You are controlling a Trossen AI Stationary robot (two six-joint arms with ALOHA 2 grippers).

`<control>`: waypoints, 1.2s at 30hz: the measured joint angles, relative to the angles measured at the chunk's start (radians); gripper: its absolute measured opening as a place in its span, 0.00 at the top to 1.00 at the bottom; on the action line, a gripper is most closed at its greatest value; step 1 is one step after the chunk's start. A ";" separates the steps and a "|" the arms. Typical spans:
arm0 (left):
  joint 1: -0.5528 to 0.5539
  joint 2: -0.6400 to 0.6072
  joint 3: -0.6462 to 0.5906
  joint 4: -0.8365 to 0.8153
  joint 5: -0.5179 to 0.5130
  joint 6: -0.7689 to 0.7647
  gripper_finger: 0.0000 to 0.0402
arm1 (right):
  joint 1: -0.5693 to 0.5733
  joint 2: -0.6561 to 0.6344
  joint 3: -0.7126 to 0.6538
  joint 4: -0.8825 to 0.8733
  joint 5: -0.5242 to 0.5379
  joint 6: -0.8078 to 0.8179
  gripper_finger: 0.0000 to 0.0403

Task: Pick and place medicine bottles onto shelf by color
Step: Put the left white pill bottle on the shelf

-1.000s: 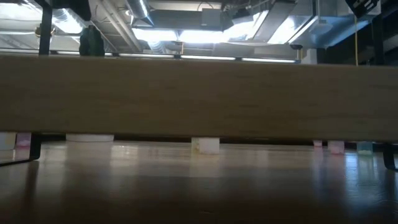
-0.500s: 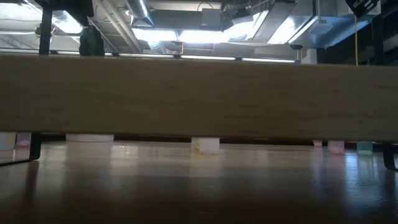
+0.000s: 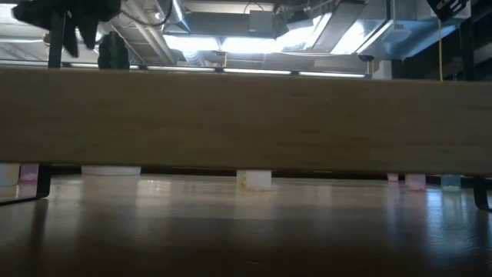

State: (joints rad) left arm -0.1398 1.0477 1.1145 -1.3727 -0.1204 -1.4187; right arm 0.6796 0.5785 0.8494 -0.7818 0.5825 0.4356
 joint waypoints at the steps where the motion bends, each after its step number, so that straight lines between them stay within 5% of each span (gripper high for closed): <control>1: 0.000 0.000 -0.016 0.000 0.002 -0.012 0.63 | 0.000 0.000 0.000 0.000 0.000 0.000 0.93; 36: 0.000 0.000 -0.098 -0.003 -0.015 -0.012 0.63 | 0.000 0.000 0.000 0.000 -0.009 0.001 0.93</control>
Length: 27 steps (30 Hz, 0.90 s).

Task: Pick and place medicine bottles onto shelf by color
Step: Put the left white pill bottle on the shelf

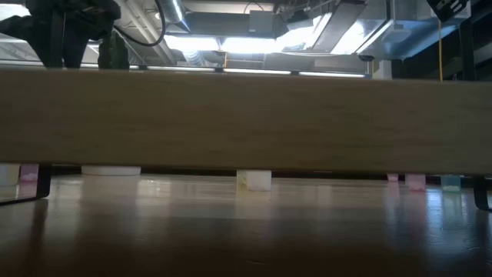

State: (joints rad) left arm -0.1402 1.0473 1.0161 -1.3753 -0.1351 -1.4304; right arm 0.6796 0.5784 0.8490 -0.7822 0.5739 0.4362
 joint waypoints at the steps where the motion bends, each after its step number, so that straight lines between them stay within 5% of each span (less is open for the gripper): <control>1: 0.000 0.000 0.000 0.000 -0.004 0.005 0.63 | 0.000 0.000 0.000 0.000 0.000 0.000 0.93; 27: 0.000 0.000 0.000 -0.001 -0.016 0.001 0.58 | 0.000 0.000 0.000 0.000 0.000 0.000 0.93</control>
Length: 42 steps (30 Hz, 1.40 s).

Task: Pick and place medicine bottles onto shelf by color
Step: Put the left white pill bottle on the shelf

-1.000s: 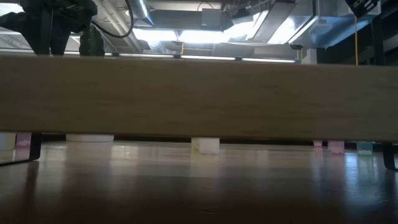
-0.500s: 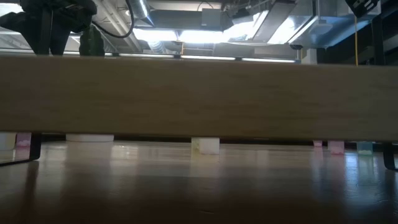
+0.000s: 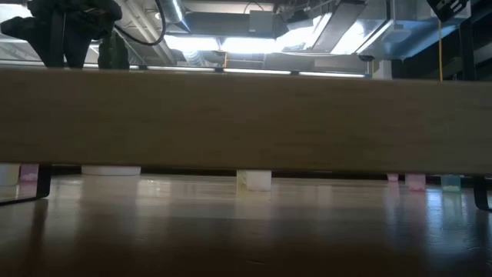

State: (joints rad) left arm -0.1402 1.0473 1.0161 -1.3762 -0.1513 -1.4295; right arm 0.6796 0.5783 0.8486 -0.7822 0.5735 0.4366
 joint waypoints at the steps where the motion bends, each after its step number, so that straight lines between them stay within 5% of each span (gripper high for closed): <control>1: 0.000 0.000 0.000 0.000 0.000 0.010 0.56 | 0.000 0.000 0.000 0.000 0.000 0.000 0.93; 14: -0.021 0.000 0.000 -0.023 0.049 0.209 0.25 | 0.000 0.000 0.000 0.000 0.000 0.000 0.93; 26: -0.042 0.000 0.000 0.014 -0.031 0.215 0.24 | 0.000 0.000 0.000 0.000 0.000 0.000 0.93; 42: 0.091 0.067 0.000 0.160 0.015 0.529 0.23 | 0.000 0.000 0.000 0.002 0.000 0.000 0.93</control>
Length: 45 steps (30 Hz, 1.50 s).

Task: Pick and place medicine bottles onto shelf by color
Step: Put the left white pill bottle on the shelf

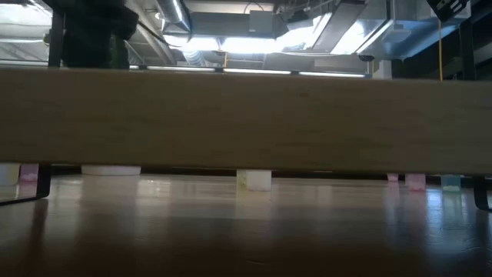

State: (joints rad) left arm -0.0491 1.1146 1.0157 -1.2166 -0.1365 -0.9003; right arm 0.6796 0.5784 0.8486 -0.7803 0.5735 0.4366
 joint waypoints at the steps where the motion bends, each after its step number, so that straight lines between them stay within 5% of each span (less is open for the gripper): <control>1: 0.011 0.012 0.000 0.023 0.001 0.016 0.23 | 0.000 0.000 0.000 0.000 0.000 0.000 0.93; 21: 0.170 0.286 0.000 0.601 0.165 0.246 0.23 | 0.000 0.000 0.000 0.003 0.000 0.000 0.93; 28: 0.172 0.265 0.000 0.456 0.218 0.353 0.23 | 0.000 0.000 0.000 0.003 0.000 0.000 0.93; 45: 0.004 0.061 0.000 -0.036 0.163 0.226 0.23 | 0.000 0.000 0.000 0.003 0.000 0.000 0.93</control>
State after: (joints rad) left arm -0.0454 1.1755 1.0157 -1.2525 0.0261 -0.6743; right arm 0.6796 0.5781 0.8486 -0.7773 0.5739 0.4366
